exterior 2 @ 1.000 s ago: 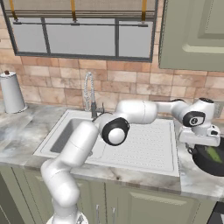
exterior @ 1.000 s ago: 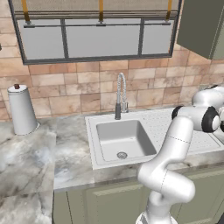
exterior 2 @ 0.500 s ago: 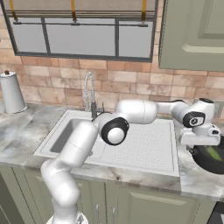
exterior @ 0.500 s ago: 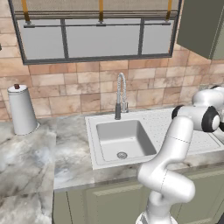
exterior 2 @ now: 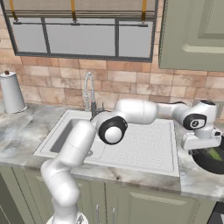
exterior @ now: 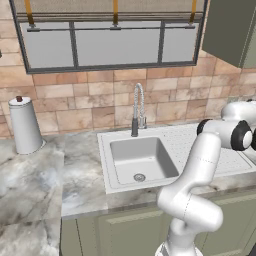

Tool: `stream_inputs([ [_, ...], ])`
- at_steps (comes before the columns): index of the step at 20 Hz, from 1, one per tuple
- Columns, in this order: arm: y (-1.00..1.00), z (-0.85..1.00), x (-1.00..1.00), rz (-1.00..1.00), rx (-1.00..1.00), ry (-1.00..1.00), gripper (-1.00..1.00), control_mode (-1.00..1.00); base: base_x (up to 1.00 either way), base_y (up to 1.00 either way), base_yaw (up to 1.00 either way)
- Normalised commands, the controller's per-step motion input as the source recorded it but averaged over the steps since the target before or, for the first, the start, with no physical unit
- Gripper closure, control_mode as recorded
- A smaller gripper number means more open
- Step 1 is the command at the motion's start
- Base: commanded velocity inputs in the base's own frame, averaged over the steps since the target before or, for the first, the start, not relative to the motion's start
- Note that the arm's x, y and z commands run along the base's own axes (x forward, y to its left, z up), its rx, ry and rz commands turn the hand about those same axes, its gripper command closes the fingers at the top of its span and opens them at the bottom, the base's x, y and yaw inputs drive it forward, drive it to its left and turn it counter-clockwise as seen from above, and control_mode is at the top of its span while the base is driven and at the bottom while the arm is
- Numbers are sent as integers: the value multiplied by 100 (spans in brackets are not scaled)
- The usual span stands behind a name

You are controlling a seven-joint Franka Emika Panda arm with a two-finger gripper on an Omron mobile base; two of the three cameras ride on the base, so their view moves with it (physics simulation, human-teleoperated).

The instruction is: Dump the cucumber from the pot into the sink. Then turn on the water and wash the cucumber. Then turn off the water and put the cucumber back in the pot.

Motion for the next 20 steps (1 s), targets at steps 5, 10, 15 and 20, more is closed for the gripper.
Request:
stream_inputs([
  [5, 4, -7, 3, 17, 2, 7, -100, -100, 0, 0, 0],
  [10, 2, -5, 10, 16, 5, 4, -100, -100, 0, 0, 0],
  [15, 1, -3, 10, 14, 6, 2, -100, -100, 0, 0, 0],
  [20, 0, -15, 13, 10, 8, 4, -100, -100, 0, 0, 0],
])
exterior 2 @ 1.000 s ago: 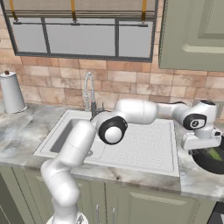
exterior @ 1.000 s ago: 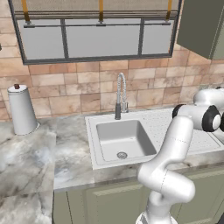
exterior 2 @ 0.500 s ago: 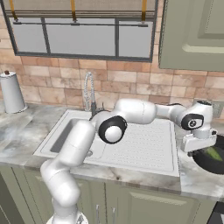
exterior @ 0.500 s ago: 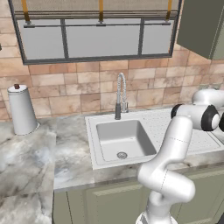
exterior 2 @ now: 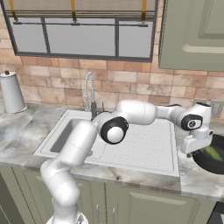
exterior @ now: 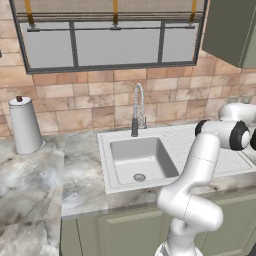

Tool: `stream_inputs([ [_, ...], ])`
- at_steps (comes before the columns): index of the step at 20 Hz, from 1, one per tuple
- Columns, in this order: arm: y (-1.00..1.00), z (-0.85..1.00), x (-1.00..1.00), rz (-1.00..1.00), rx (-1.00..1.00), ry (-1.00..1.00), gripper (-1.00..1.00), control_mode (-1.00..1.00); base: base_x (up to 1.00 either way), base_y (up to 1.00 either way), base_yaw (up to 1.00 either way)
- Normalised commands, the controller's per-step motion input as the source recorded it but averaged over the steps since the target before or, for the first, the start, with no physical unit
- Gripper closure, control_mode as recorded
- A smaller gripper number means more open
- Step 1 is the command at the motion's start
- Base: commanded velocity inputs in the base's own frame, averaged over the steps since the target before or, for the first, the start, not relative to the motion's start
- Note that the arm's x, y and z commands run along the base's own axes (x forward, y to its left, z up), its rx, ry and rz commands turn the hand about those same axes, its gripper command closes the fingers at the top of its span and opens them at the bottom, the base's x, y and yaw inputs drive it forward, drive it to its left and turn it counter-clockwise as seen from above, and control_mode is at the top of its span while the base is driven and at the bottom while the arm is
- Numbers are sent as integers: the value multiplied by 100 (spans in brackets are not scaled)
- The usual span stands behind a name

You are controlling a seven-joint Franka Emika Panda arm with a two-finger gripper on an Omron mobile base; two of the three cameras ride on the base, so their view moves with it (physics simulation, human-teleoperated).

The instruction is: Dump the cucumber from the pot into the sink. Then turn on the water and wash the cucumber. Then turn off the water and put the cucumber back in the pot.

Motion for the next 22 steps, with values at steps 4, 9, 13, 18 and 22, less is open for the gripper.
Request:
stream_inputs([
  [4, 0, -32, 11, 6, 10, 8, -100, -100, 0, 0, 0],
  [9, 0, -21, 0, 3, 11, 5, 100, -100, 0, 0, 0],
  [13, 3, -4, 0, 0, 10, 1, 100, -100, 0, 0, 0],
  [18, 30, 0, -26, 0, 7, 0, 100, -100, 0, 0, 0],
  [22, 85, 4, -75, 0, 0, 0, 100, -100, 0, 0, 0],
])
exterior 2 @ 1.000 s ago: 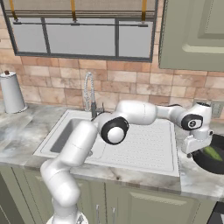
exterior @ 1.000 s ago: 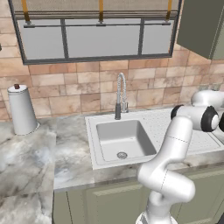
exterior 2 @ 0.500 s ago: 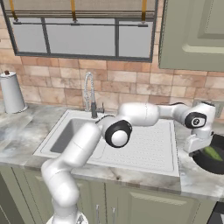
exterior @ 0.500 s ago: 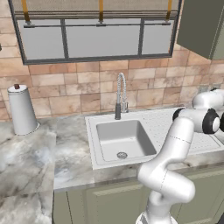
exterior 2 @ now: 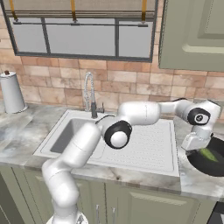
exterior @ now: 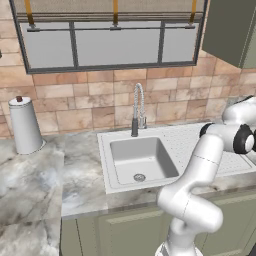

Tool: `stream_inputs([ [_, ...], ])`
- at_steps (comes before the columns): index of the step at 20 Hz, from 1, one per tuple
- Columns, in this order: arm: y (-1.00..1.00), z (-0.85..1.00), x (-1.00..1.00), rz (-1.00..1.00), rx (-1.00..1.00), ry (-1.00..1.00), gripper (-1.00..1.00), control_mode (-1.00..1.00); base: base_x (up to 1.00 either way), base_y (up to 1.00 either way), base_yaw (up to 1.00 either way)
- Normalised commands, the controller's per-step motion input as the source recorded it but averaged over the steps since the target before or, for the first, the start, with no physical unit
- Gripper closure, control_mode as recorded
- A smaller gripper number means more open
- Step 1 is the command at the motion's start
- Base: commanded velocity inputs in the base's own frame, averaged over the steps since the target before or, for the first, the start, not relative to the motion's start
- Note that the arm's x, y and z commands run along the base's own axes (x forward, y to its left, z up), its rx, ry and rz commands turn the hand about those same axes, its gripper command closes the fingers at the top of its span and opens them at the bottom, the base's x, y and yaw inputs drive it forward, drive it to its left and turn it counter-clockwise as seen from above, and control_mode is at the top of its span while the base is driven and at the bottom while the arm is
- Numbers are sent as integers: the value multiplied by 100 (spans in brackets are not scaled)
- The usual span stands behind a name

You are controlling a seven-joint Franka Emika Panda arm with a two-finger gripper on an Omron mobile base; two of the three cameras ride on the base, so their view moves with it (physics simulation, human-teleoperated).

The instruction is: Dump the cucumber from the pot into the sink. Then turn on the water and wash the cucumber. Then turn off the water and put the cucumber back in the pot.

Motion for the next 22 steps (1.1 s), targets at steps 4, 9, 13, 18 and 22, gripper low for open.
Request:
stream_inputs([
  [4, 100, 12, -74, -1, 0, 0, 100, -100, 0, 0, 0],
  [9, 100, 27, -71, -2, -4, -5, 100, -100, 0, 0, 0],
  [13, 100, 51, -71, -1, -14, -17, 100, -100, 0, 0, 0],
  [18, 100, 67, -66, -1, -21, -21, 100, -100, 0, 0, 0],
  [22, 100, 74, -39, 0, -20, -15, 100, -100, 0, 0, 0],
])
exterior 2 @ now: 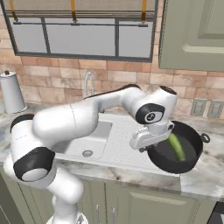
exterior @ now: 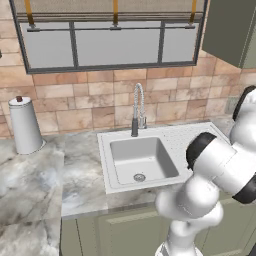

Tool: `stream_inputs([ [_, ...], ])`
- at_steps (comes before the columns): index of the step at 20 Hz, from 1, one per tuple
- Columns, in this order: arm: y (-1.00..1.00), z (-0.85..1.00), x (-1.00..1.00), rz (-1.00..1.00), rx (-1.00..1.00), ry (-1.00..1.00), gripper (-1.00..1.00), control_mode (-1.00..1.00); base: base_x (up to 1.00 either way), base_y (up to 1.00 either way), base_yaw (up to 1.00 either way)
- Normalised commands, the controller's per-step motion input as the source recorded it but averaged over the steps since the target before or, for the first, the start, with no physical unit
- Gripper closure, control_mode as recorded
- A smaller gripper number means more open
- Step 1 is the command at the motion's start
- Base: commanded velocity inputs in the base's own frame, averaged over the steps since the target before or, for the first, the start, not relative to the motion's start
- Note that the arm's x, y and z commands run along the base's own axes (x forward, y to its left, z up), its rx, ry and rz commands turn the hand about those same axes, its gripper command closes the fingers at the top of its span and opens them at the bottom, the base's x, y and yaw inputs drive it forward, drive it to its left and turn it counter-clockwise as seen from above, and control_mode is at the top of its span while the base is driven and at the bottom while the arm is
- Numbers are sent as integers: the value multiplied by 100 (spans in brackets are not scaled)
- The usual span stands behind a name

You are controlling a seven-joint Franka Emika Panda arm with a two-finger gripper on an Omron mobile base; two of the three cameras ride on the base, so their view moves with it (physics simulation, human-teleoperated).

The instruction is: Dump the cucumber from the pot into the sink. Then turn on the water and wash the cucumber. Then turn off the water and put the cucumber back in the pot.

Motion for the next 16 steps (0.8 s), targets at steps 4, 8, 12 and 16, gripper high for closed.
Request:
stream_inputs([
  [4, 100, 72, -6, 0, -9, -2, 100, -100, 0, 0, 0],
  [8, 100, 78, 1, 0, 0, 3, 100, -100, 0, 0, 0],
  [12, 100, 82, 1, 0, 6, 15, 100, -100, 0, 0, 0],
  [16, 97, 77, 0, 1, 12, 21, 100, -100, 0, 0, 0],
])
